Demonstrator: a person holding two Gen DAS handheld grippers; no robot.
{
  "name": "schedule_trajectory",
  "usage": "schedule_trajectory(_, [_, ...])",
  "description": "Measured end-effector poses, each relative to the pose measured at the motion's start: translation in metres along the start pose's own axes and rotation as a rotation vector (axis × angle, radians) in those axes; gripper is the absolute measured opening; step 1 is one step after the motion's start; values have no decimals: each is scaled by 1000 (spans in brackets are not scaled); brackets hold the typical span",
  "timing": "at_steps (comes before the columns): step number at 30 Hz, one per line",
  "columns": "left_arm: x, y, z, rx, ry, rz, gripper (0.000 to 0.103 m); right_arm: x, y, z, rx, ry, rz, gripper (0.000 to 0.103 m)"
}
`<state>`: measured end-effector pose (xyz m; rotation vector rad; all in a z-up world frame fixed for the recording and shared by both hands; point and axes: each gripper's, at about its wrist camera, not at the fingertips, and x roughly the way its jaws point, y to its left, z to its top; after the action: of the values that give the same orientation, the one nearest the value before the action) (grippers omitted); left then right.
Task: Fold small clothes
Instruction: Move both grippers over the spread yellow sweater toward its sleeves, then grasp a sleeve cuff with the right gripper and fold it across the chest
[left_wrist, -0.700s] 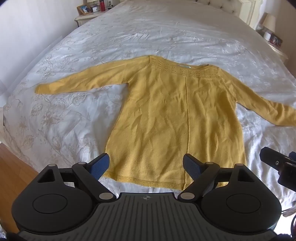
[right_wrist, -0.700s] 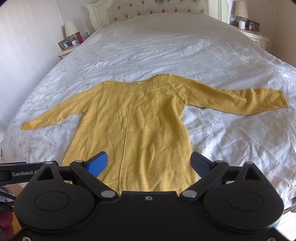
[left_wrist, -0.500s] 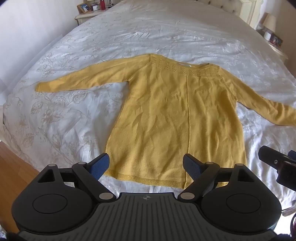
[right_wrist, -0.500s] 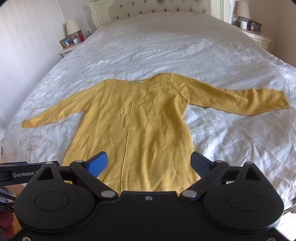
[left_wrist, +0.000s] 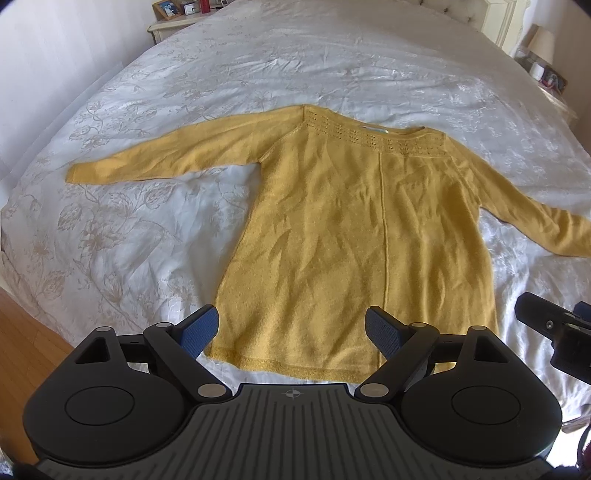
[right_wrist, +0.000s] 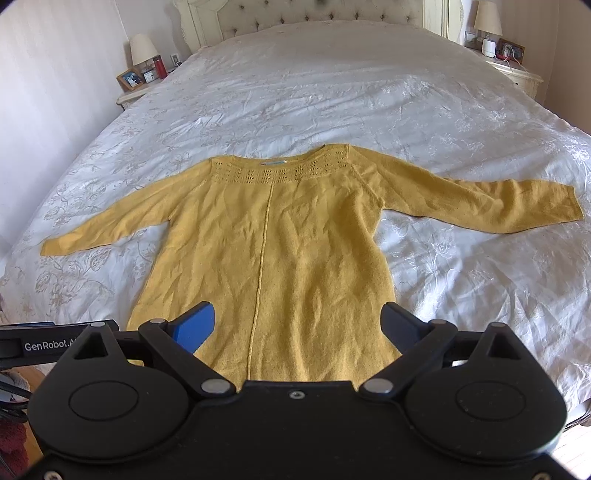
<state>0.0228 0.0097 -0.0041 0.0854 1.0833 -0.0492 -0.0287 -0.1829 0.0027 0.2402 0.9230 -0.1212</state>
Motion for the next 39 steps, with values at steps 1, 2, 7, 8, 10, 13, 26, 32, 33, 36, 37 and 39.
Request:
schedule_trajectory(1, [2,1,4,2,6,-1,87,3,2,2,2,4,-1,97])
schedule_trajectory(2, [5,3,7,6,17,4,87,6,4,4,3,9,-2,97])
schedule_trajectory(7, [21,12,31,9,57,1,87,22,13,19,19,35,-8,97])
schedule_trajectory(8, [23,13,36,4,44,-12,87,26,16,22,22,39,-10,97])
schedule_trajectory(10, [31,16,46,8,53,-17,87,33,19,29,30,45,-14,97])
schedule_trajectory(13, [43,18,63,20,48,-34,87,44,24,40,44,49,-22,97])
schedule_trajectory(26, [98,14,95,156,125,-136,64,67,-14,59,245,-45,-163,96])
schedule_trajectory(32, [107,12,103,148,106,-124,60,66,-67,65,279,-102,-287,96])
schedule_trajectory(33, [107,11,104,147,102,-115,60,66,-77,67,273,-111,-314,96])
schedule_trajectory(36, [107,6,107,142,84,-89,60,68,-114,74,258,-117,-378,92])
schedule_trajectory(37, [106,3,107,139,75,-78,60,70,-129,77,259,-109,-378,89])
schedule_trajectory(39, [106,-2,107,125,58,-54,60,74,-158,82,265,-99,-369,80])
